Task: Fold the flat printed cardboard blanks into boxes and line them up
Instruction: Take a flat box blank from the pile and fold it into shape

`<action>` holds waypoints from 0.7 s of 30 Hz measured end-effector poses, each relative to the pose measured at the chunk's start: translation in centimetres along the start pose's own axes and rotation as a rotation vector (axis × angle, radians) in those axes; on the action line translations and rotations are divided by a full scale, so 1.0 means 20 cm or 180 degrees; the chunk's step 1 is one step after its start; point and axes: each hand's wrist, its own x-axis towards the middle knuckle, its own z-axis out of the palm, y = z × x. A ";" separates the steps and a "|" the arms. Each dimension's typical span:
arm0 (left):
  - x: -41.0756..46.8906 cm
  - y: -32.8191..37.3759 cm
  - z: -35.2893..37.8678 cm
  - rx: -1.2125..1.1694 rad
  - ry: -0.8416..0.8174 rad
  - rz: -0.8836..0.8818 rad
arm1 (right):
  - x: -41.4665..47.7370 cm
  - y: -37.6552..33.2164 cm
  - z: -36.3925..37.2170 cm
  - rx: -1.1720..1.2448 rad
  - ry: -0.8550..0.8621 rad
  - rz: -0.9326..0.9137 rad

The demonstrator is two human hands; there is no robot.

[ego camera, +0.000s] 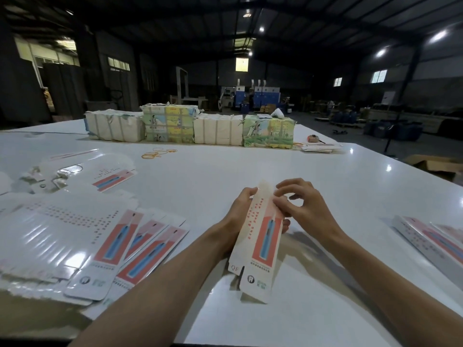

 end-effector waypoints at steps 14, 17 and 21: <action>-0.03 0.05 0.07 -0.0296 -0.0943 -0.0244 | 0.03 -0.01 -0.11 0.1295 0.0231 0.0897; -0.01 0.06 0.07 -0.0213 -0.0871 -0.0232 | 0.03 -0.03 -0.10 0.1284 0.0254 0.0821; 0.00 0.07 0.05 -0.0016 -0.0907 -0.0149 | 0.02 -0.02 -0.09 0.1334 0.0214 0.0759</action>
